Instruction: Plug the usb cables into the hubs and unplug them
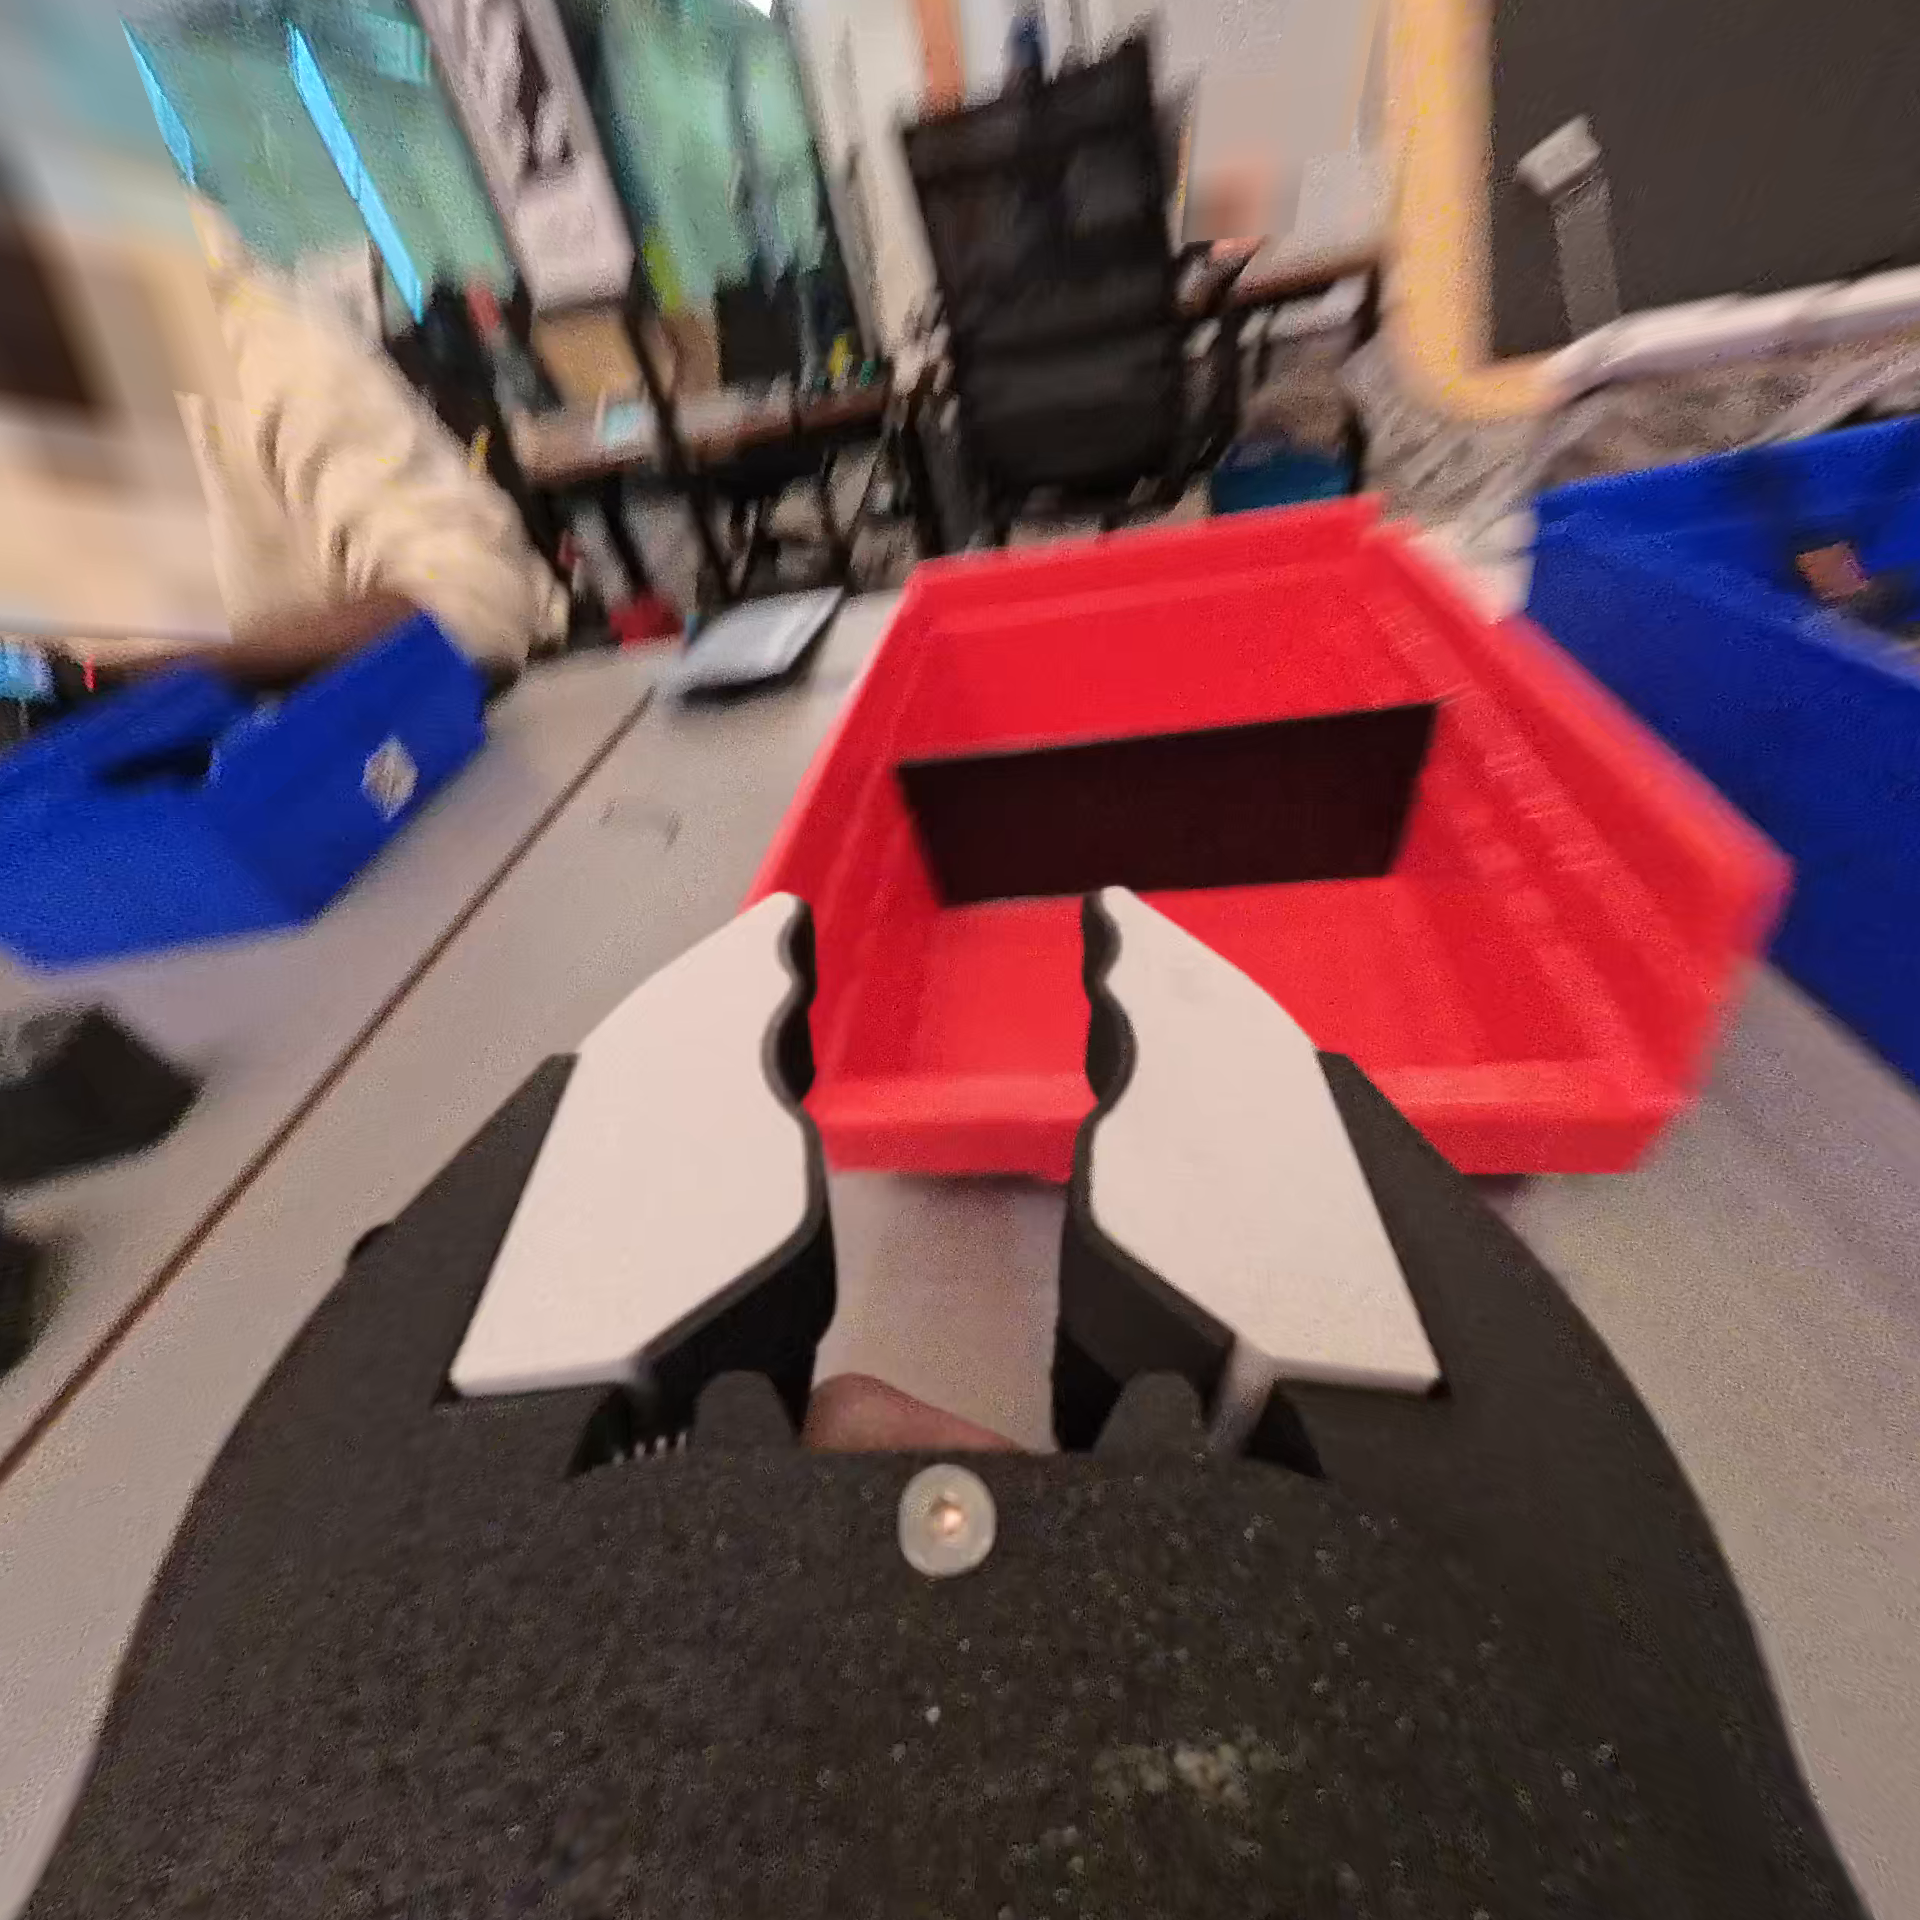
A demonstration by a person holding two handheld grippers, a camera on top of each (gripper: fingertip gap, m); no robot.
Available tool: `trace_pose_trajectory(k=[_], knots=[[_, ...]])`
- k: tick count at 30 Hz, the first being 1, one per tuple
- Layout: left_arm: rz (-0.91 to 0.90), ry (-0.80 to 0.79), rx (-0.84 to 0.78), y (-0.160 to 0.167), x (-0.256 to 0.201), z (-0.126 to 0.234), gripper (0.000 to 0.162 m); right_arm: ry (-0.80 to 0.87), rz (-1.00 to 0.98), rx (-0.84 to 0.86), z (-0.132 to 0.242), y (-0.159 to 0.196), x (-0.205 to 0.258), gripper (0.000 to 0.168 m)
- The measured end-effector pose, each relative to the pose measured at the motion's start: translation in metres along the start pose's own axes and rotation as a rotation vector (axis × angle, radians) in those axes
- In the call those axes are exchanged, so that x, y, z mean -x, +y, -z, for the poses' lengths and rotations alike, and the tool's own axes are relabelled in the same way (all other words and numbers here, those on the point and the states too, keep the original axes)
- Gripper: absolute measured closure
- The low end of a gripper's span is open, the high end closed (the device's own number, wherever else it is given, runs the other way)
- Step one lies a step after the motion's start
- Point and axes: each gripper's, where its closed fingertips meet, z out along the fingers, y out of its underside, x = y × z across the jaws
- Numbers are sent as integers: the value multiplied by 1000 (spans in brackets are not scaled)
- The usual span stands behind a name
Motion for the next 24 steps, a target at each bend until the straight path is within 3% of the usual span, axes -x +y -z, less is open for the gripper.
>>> trace_pose_trajectory(k=[2, 7, 8, 10, 12, 15, 17, 22, 24], knots=[[65, -11, 85, 21, 32, -15, 105, 23, 41, -23, 5, -4, -1, 143], [152, 112, 139, 38, 32, -55, 114, 28, 206, -76, 15, -9, 19, 144], [162, 143, 153, 42, 26, -62, 122, 18, 247, -92, 18, -10, 28, 144], [195, 103, 167, 47, 29, -71, 155, -25, 319, -132, 24, -10, 54, 145], [237, 152, 185, 47, 21, -71, 159, -134, 336, -149, 28, -3, 94, 146], [164, 142, 211, 50, 13, -53, 159, -367, 291, -64, 22, 21, 170, 142], [163, 127, 260, 53, 6, -29, 158, -394, 306, 2, 4, 32, 204, 139], [227, 106, 293, 62, -5, 33, 156, -236, 142, 68, -62, 26, 243, 109], [208, 92, 289, 66, -4, 52, 156, -130, 168, 25, -82, 18, 246, 110]])
